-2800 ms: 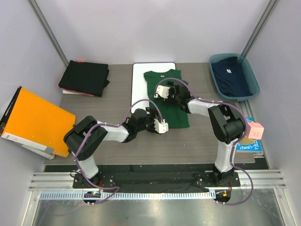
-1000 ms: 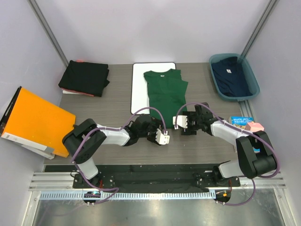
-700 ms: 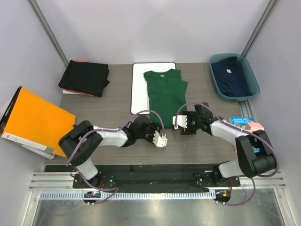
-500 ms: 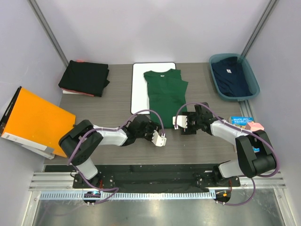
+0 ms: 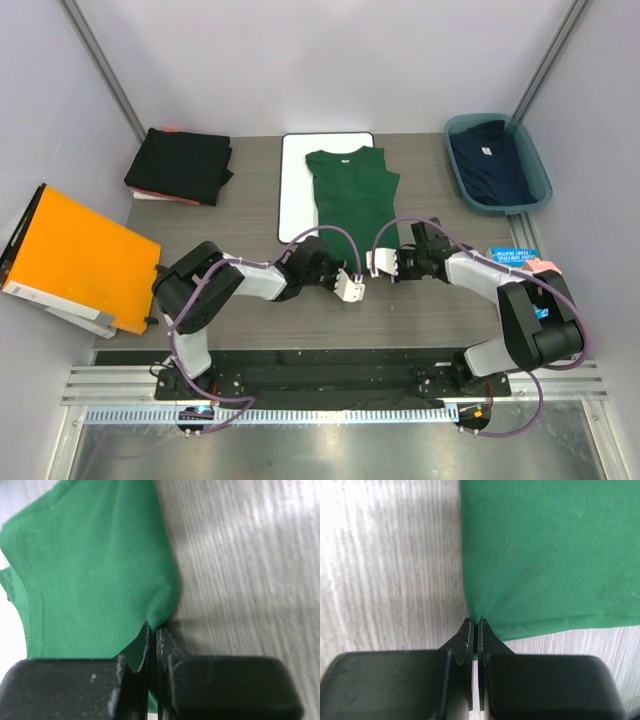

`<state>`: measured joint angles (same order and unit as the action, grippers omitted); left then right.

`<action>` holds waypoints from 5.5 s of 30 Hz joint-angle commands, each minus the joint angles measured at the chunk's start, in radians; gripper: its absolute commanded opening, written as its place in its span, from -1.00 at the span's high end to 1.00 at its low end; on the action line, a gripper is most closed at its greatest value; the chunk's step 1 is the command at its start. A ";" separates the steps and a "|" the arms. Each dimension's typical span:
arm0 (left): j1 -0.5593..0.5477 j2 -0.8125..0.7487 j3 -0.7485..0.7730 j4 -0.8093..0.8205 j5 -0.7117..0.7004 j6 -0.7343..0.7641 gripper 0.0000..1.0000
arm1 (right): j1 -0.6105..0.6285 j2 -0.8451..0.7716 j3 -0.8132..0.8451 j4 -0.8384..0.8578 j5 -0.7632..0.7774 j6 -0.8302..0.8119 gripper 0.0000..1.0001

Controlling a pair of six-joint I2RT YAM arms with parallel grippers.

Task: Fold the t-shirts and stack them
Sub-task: Grab one side of the 2/3 rectangular tshirt with both arms, then fold the long partially folded tshirt into a neat square, then put the neatly folded tshirt into the corner of the board with the left arm

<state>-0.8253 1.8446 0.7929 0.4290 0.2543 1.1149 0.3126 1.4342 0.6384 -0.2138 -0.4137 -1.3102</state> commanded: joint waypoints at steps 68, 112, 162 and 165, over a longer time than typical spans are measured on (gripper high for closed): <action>0.272 -0.325 0.224 -0.499 0.316 0.048 1.00 | 0.060 -0.023 0.356 -0.018 0.134 0.135 0.97; 0.463 -0.338 0.050 -0.531 0.409 -1.390 -0.99 | -0.195 0.391 0.701 -0.383 -0.286 1.043 -0.99; 0.380 -0.039 0.138 -0.414 0.430 -1.578 -0.69 | -0.196 0.451 0.741 -0.637 -0.323 0.800 -0.82; 0.382 -0.047 0.141 -0.456 0.433 -1.549 -0.70 | -0.195 0.439 0.689 -0.657 -0.315 0.775 -0.81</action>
<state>-0.4431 1.8317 0.9485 0.1020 0.6598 -0.4896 0.1158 1.8927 1.3762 -0.7879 -0.7204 -0.4629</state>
